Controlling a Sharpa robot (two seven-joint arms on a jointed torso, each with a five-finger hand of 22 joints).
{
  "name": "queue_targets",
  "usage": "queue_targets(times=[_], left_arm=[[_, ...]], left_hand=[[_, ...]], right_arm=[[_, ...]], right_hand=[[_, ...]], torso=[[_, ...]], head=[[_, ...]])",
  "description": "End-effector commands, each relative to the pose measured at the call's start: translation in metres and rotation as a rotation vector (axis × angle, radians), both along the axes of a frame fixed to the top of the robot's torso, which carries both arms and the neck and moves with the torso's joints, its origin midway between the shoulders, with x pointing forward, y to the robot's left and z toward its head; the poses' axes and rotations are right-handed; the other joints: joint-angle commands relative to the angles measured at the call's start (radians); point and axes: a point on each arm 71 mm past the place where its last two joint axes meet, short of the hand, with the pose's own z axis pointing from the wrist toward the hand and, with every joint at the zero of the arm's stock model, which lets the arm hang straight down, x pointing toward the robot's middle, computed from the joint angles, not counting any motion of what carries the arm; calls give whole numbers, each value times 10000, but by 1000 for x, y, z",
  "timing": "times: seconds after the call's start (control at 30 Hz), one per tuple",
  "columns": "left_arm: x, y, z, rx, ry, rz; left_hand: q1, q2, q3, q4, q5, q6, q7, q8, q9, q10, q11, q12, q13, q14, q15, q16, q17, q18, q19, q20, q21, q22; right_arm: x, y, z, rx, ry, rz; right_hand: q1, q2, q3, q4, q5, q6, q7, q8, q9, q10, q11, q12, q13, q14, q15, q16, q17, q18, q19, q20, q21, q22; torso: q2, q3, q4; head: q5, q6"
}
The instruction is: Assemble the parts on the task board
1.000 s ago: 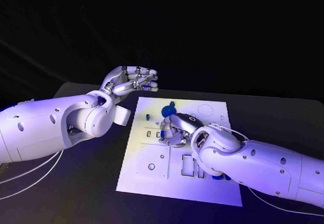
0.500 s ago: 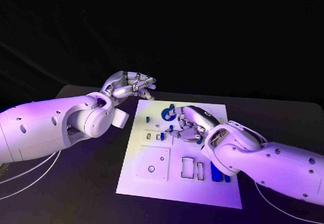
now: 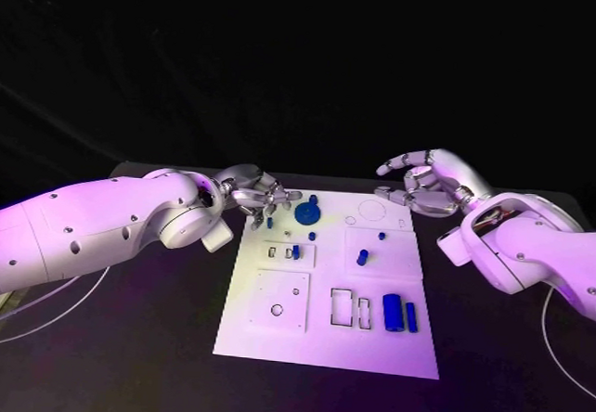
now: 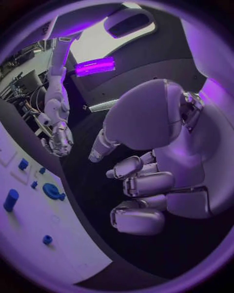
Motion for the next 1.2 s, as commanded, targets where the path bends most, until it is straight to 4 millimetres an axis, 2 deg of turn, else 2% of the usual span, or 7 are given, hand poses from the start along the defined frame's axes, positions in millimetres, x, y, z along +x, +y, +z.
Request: queue_targets(times=[0.03, 0.13, 0.23, 0.4, 0.5, 0.57, 1.2], left_arm=[[-1, 0, -9, 3011, 912, -813], [1, -5, -6, 3795, 1047, -1015], [4, -10, -3, 4417, 1222, -1117], [7, -20, 0, 5339, 1648, -1357], [7, -25, 0, 5661, 1837, -1542], [7, -29, 0, 5834, 1938, -1670], [16, -51, -5, 6671, 2246, -2076]], left_hand=[[24, 167, -126, -5, 38, 1, -116, 304, 238, 405, -72, 725, 854, 536, -95, 193, 647, -209, 199, -77, 503, 697], [-13, 299, -262, -4, 36, 18, -198, 568, 484, 788, -148, 1329, 1608, 624, -160, 379, 941, -335, 484, -131, 1071, 1548], [-32, 332, -302, -3, 39, -7, -208, 611, 541, 704, -159, 1284, 1509, 634, -171, 406, 983, -361, 542, -144, 1192, 1729], [-64, 503, -469, -6, 35, -419, -100, 575, 691, -347, -62, 360, 213, 432, -107, 62, 447, -316, 420, -137, 1088, 1514], [156, 638, -509, -18, 69, -729, 3, 506, 775, -1204, 19, -445, -863, 527, -49, 276, 910, -597, 1378, -126, 1984, 3123], [396, 766, -394, -17, 84, -857, 46, 454, 800, -1434, 58, -653, -1146, 656, -26, 533, 1378, -666, 1656, -110, 2236, 3531], [-105, 779, -440, 7, 29, -744, 45, 481, 910, -1047, 68, -183, -702, 789, -2, 799, 1848, -780, 1963, -80, 2617, 4212]], right_arm=[[2, -9, 1, 858, 571, -140], [4, -18, 2, 887, 634, -361], [6, -23, 3, 894, 674, -496], [7, -27, 3, 876, 746, -638], [8, -29, 2, 856, 779, -707], [9, -30, 2, 841, 798, -748], [11, -37, 1, 729, 836, -978]], right_hand=[[68, -3, 23, 11, 59, 54, -16, 43, 8, -15, -51, -19, -9, 821, -11, -62, 1710, 138, -62, -37, -12, 87], [66, -5, 22, 14, 87, 56, -18, 50, 6, -24, -54, -28, -23, 815, -14, -71, 1689, 140, -66, -39, -21, 81], [66, -5, 22, 14, 87, 56, -18, 50, 6, -24, -54, -28, -23, 815, -14, -71, 1689, 140, -66, -39, -21, 81], [58, -9, 17, 20, 103, 57, -18, 54, 5, -29, -54, -32, -31, 809, -15, -79, 1667, 146, -82, -41, -47, 58], [46, -15, 9, 29, 125, 54, -20, 58, 2, -75, -55, -72, -84, 780, -17, -124, 1557, 180, -160, -43, -173, -56], [46, -15, 9, 29, 125, 54, -20, 58, 2, -75, -55, -72, -84, 780, -17, -124, 1557, 180, -160, -43, -173, -56], [27, -28, -2, 54, 237, 31, -26, 75, -13, -119, -63, -117, -144, 752, -27, -170, 1462, 198, -206, -53, -260, -124]], torso=[[-96, 22, -33], [-137, 49, -37], [-171, 80, -25], [-208, 112, -50], [-197, 115, -35], [-189, 114, -36], [-153, 81, -23]], head=[[29, -57], [90, -125], [88, -168], [111, -236], [102, -250], [98, -258], [100, -393]])
